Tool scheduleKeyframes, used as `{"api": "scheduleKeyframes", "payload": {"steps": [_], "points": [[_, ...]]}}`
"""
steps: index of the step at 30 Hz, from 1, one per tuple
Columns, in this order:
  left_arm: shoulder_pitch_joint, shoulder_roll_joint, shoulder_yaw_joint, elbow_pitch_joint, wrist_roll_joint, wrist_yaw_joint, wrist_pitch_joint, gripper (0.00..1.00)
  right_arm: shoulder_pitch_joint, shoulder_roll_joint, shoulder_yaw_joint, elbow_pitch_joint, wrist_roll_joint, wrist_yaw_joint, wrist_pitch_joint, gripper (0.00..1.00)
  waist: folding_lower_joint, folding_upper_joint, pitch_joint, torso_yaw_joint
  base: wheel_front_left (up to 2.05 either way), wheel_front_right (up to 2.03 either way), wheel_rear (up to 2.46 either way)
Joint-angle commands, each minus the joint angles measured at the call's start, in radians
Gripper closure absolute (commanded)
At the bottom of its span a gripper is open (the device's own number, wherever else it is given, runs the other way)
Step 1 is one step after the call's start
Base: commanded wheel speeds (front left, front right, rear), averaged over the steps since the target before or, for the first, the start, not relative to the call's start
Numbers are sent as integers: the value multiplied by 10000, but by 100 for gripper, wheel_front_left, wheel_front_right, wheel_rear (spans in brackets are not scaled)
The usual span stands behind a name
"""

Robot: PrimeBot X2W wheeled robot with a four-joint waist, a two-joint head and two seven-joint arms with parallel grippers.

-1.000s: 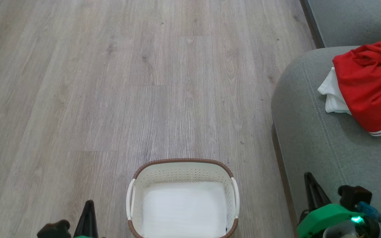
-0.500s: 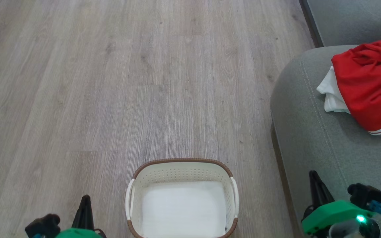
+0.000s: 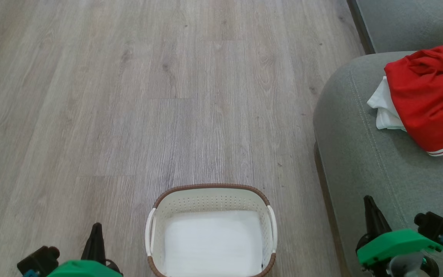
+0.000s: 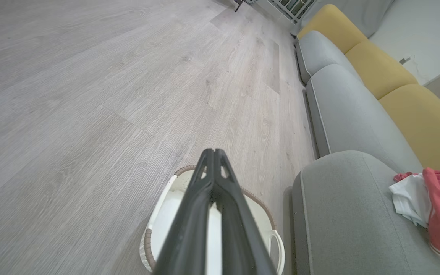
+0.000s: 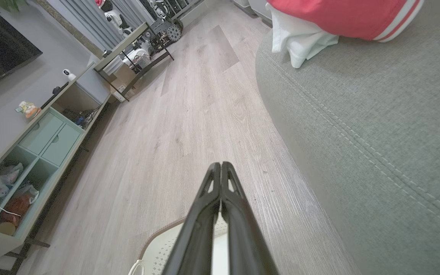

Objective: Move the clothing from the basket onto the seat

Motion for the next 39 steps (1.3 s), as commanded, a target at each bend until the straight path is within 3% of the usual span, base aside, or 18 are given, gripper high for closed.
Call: {"api": "scheduleKeyframes", "payload": {"steps": [1, 39], "points": [[-524, 31, 216, -261, -229, -95, 56, 100, -573, -21, -16, -389, 263, 1, 71, 100, 0, 0, 1, -3, 0, 0, 0], [-1374, -123, 1077, -105, -4089, -952, 1101, 100, -810, -22, -349, -891, 4471, 0, 1143, 100, 0, 0, 57, -115, 0, 0, 0]]}}
